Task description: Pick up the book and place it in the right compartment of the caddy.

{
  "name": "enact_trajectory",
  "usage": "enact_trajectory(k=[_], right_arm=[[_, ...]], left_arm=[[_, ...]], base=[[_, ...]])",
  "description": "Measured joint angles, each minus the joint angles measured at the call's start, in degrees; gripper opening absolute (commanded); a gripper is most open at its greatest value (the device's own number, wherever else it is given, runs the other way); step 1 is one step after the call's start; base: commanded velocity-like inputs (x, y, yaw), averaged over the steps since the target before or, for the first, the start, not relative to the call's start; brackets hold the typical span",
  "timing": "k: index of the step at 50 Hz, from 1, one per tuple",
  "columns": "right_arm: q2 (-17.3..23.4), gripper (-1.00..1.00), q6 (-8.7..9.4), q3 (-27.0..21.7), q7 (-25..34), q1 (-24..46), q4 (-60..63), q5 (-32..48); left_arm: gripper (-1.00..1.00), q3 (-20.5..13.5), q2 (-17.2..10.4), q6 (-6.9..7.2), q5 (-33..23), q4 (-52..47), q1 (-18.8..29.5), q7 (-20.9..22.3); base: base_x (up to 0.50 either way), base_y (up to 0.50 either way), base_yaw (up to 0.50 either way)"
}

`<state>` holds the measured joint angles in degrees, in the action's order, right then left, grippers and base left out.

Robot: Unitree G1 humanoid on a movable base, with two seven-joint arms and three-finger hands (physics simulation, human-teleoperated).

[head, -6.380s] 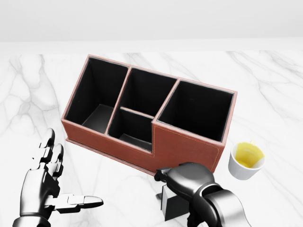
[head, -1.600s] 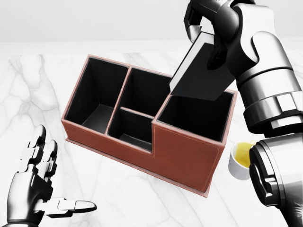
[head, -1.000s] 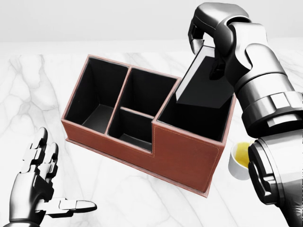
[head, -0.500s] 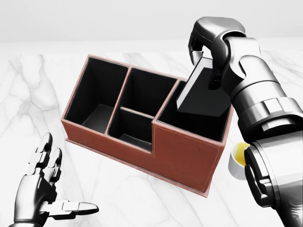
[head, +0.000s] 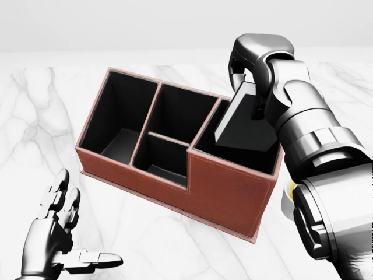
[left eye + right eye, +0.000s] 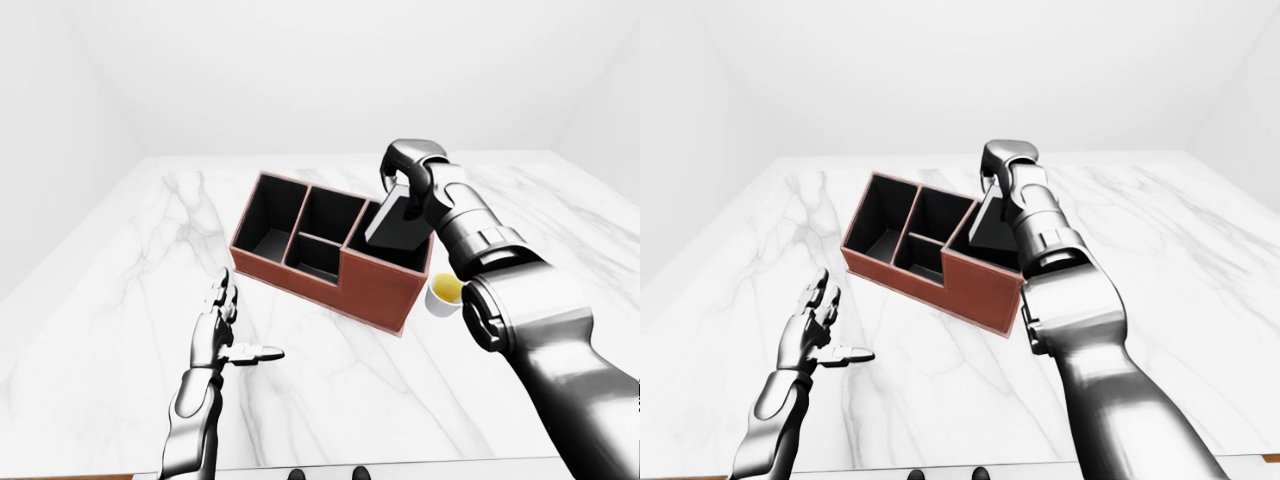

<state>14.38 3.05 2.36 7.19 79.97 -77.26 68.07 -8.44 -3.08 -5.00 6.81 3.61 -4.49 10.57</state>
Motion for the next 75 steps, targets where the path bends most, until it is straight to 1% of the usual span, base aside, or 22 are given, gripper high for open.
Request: enact_trajectory(k=[19, 40, 61, 75], right_arm=[[-1.8, -1.00, 1.95, -0.7, -2.0, -0.8, -1.4, 2.0], [-3.3, -1.00, 1.95, -1.5, -3.7, -1.9, -1.8, 4.6], [-4.6, -1.00, 1.95, -1.6, -5.0, -2.9, -1.4, 6.9], [-5.5, -1.00, 1.95, -3.4, -5.2, -4.7, -2.6, 6.0]], left_arm=[[1.00, -1.1, -0.4, 0.00, 1.5, 0.6, -0.7, 1.8], [1.00, -3.2, -1.2, 0.00, 3.9, 3.7, -0.2, 3.7], [1.00, -4.4, -2.1, 0.00, 5.9, 7.3, 0.8, 4.8], [1.00, -4.9, -2.6, 0.00, 7.2, 10.0, 1.7, 5.6]], base=[[0.00, 0.00, 0.00], [0.00, 0.00, 0.00], [0.00, 0.00, 0.00], [0.00, 0.00, 0.00]])
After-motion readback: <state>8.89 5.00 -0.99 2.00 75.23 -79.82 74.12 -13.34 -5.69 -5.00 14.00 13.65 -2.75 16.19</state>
